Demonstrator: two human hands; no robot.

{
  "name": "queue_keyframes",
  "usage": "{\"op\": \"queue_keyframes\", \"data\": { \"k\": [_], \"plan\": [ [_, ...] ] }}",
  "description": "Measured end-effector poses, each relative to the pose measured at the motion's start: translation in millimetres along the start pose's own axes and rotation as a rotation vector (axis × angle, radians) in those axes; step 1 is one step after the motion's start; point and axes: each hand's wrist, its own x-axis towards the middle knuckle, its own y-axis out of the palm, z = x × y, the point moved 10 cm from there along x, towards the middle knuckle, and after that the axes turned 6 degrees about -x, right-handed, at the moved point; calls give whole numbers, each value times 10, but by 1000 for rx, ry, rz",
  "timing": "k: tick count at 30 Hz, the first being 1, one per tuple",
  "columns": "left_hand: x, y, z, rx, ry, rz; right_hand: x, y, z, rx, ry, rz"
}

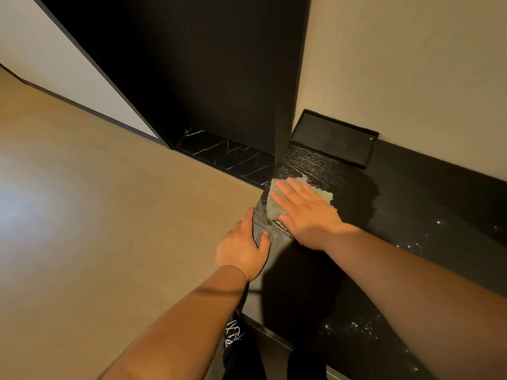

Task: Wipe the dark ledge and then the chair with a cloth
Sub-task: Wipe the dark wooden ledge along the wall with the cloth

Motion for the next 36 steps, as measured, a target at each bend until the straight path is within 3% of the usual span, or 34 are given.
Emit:
{"op": "queue_keyframes", "data": {
  "k": [5,12,19,25,32,36],
  "plan": [
    [9,10,6,-16,25,8,158,40,-4,57,225,-45],
    [-15,25,72,-152,22,68,-119,124,457,22,-51,-11],
    [-267,77,309,-151,56,172,115,39,290,71,196,-24],
    [-478,53,531,-202,23,128,-101,146,651,0,-89,-7],
    [-433,14,495,-199,29,106,16,82,415,9,181,-45],
    [-439,29,502,-195,32,117,-152,280,756,-17,8,-4]
  ]
}}
